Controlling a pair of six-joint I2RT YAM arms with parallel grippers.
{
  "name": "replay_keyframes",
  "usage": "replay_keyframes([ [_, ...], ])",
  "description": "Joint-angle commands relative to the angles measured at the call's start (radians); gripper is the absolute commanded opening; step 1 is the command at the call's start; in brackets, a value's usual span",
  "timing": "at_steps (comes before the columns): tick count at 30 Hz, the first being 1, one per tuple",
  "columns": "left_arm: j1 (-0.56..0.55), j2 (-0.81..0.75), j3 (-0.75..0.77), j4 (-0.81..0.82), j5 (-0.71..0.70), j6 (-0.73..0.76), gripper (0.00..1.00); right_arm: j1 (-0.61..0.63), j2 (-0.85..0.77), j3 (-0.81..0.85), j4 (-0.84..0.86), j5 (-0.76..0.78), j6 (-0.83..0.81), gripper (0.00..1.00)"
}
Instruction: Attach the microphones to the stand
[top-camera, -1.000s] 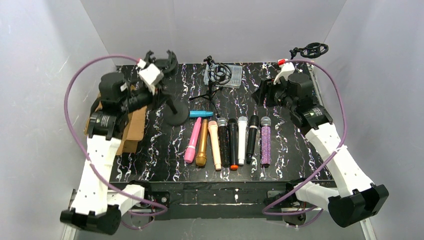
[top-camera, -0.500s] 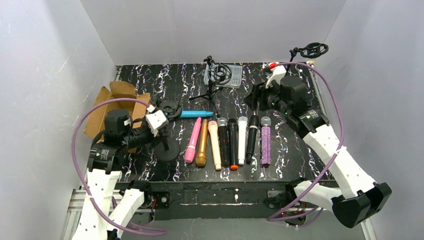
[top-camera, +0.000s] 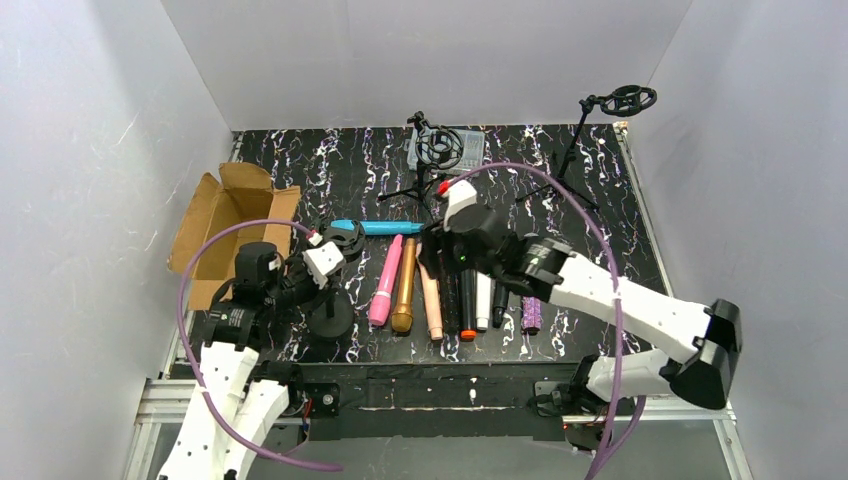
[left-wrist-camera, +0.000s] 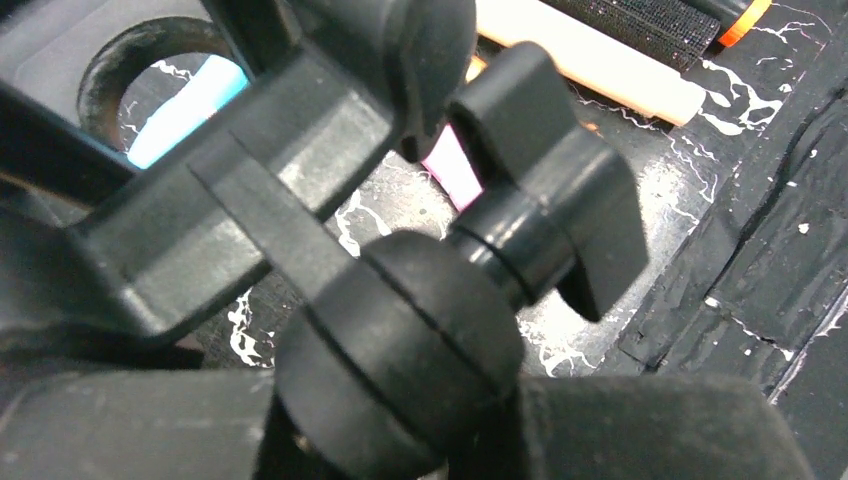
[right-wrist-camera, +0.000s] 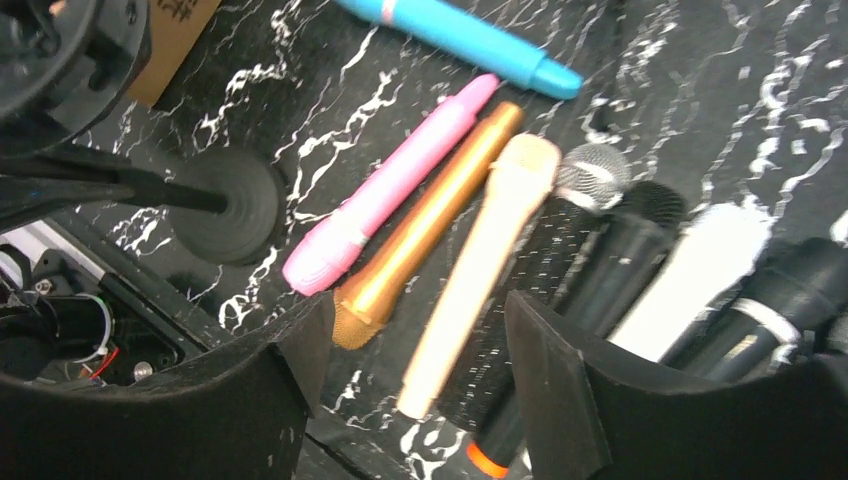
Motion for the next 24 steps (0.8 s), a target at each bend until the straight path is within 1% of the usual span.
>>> replay_keyframes([
  [1, 0.006, -0.036, -0.033, 0.101, 0.036, -0.011, 0.00, 0.093, 0.103, 0.015, 0.035, 0.114, 0.081, 0.74],
  [2, 0.006, -0.038, -0.035, 0.102, 0.037, -0.014, 0.00, 0.100, 0.140, 0.036, 0.028, 0.112, 0.085, 0.76],
  [3, 0.006, -0.037, -0.034, 0.096, 0.036, -0.019, 0.04, 0.104, 0.178, 0.055, 0.019, 0.107, 0.088, 0.77],
  [4, 0.006, -0.034, -0.029, 0.082, 0.036, -0.021, 0.10, 0.108, 0.216, 0.076, 0.012, 0.106, 0.090, 0.77],
  [5, 0.006, -0.029, -0.022, 0.065, 0.034, -0.022, 0.20, 0.111, 0.250, 0.092, 0.011, 0.107, 0.093, 0.78],
  [6, 0.006, -0.023, -0.012, 0.042, 0.036, -0.023, 0.34, 0.114, 0.295, 0.104, 0.010, 0.107, 0.098, 0.78],
  [7, 0.006, -0.019, -0.002, 0.013, 0.036, -0.023, 0.46, 0.116, 0.328, 0.116, 0.012, 0.107, 0.103, 0.79],
  [9, 0.006, -0.027, 0.010, -0.025, 0.031, -0.031, 0.63, 0.123, 0.383, 0.136, 0.023, 0.107, 0.115, 0.79],
  [11, 0.006, -0.061, 0.007, -0.035, 0.017, -0.051, 0.95, 0.135, 0.432, 0.158, 0.035, 0.112, 0.121, 0.79],
  [12, 0.006, -0.082, 0.005, -0.037, 0.008, -0.062, 0.98, 0.142, 0.456, 0.171, 0.043, 0.115, 0.122, 0.79],
  [13, 0.005, -0.103, 0.008, -0.044, 0.003, -0.067, 0.98, 0.149, 0.479, 0.185, 0.047, 0.118, 0.124, 0.79],
  [19, 0.006, -0.120, 0.067, -0.154, -0.065, -0.111, 0.98, 0.174, 0.590, 0.257, 0.066, 0.141, 0.134, 0.79],
  [21, 0.006, -0.129, 0.068, -0.166, -0.098, -0.159, 0.98, 0.174, 0.617, 0.265, 0.079, 0.143, 0.132, 0.78],
  [24, 0.006, -0.155, 0.055, -0.201, -0.096, -0.158, 0.98, 0.174, 0.653, 0.275, 0.081, 0.152, 0.133, 0.79],
])
